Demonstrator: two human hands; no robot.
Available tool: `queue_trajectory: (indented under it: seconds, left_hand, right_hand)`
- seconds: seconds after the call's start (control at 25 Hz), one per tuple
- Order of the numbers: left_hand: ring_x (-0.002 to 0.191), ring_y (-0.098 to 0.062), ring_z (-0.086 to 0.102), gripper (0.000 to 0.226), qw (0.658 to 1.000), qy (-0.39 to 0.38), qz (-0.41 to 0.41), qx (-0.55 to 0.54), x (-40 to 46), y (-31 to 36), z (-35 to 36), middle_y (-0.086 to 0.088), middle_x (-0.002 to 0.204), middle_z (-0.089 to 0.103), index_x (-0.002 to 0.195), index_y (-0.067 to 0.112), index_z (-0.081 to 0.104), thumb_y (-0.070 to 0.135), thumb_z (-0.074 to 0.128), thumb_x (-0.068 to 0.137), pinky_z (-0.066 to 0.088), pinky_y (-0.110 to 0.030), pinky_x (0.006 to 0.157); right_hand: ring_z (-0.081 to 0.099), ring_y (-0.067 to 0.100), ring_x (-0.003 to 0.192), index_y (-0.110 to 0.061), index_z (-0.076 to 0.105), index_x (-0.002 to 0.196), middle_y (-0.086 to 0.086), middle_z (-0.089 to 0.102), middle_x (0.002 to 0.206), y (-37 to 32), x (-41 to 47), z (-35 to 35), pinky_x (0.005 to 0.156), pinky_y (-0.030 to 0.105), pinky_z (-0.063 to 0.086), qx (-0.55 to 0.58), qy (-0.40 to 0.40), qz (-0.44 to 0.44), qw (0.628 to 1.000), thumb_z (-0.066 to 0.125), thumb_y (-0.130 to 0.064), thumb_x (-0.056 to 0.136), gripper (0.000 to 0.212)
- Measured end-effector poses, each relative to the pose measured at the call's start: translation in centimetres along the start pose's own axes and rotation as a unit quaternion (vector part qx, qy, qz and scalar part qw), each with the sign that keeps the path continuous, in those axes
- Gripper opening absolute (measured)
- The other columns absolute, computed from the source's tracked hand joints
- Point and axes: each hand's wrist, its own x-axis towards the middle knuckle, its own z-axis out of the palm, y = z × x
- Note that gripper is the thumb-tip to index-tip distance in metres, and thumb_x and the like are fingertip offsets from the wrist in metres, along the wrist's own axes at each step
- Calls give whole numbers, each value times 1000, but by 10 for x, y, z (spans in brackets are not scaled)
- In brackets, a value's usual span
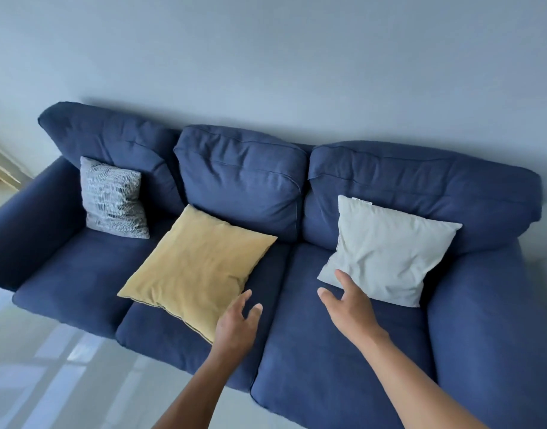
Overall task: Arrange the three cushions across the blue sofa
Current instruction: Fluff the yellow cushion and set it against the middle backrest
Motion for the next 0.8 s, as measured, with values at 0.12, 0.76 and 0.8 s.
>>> queue_trajectory:
  seconds: [0.12, 0.76, 0.8]
  left_hand:
    - [142, -25, 54, 56, 999, 33, -11, -5, -29, -46, -55, -2, 158, 56, 157, 25, 49, 40, 57, 103, 44, -41, 116]
    - [147, -21, 48, 64, 985, 135, 40, 104, -16, -95, -231, 1, 170, 40, 161, 15, 41, 43, 55, 105, 37, -33, 114]
    - [148, -21, 48, 64, 985, 129, 35, 113, -7, -94, -236, 1, 170, 40, 161, 15, 40, 43, 55, 105, 36, -33, 115]
  right_hand:
    - [32, 17, 154, -19, 34, 162, -2, 36, 168, -27, -41, 51, 117, 30, 28, -26, -26, -27, 999, 60, -37, 100, 69]
    - [23, 25, 158, -4, 24, 163, 15, 26, 171, -157, -50, 221, 127, 38, 22, -116, -115, -154, 975, 61, -35, 101, 78]
    - [23, 26, 158, -4, 24, 163, 15, 26, 171, -161, -39, 227, 127, 39, 22, -113, -117, -149, 975, 61, -35, 101, 79]
